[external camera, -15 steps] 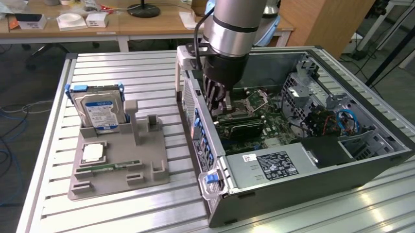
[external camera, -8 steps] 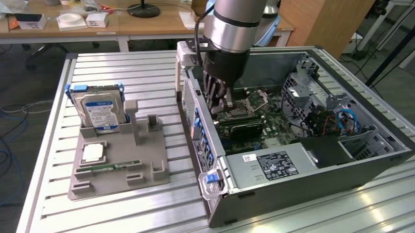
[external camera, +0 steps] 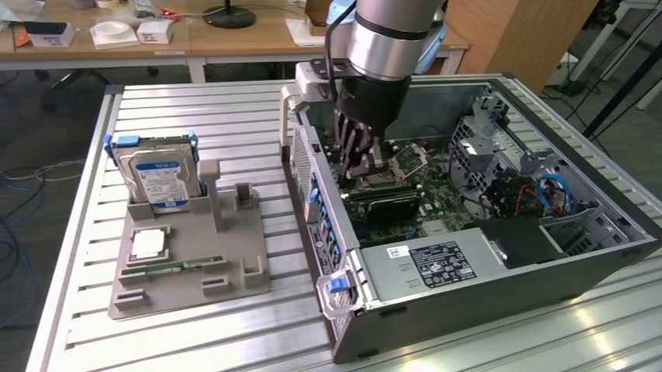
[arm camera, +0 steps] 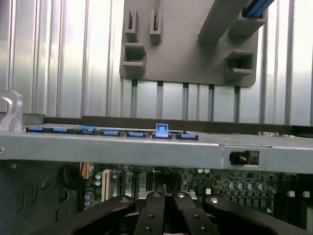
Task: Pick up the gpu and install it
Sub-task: 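Press down on the gpu until it lock into place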
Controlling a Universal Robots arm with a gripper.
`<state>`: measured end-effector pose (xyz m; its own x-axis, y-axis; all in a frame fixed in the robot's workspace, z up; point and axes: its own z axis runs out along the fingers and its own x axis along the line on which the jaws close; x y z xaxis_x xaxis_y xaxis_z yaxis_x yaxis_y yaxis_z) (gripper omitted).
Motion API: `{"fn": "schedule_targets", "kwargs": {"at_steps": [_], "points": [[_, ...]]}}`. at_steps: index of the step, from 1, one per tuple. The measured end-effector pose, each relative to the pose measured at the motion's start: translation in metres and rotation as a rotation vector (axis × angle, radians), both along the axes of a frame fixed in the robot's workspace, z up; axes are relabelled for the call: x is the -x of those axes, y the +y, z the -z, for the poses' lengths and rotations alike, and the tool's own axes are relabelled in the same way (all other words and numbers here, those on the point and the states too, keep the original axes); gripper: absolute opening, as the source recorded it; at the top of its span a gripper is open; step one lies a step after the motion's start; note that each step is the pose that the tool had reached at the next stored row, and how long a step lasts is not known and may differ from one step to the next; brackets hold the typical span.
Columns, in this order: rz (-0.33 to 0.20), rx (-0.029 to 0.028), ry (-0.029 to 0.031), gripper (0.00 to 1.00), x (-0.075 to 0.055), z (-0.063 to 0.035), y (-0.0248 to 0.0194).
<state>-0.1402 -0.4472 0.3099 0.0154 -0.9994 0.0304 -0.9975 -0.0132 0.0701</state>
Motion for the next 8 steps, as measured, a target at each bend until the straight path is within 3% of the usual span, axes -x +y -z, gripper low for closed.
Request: {"fn": "schedule_targets", "kwargs": {"at_steps": [8], "points": [[0.0,-0.0001,0.0007,0.11,-0.0002,0.0,0.0]]}}
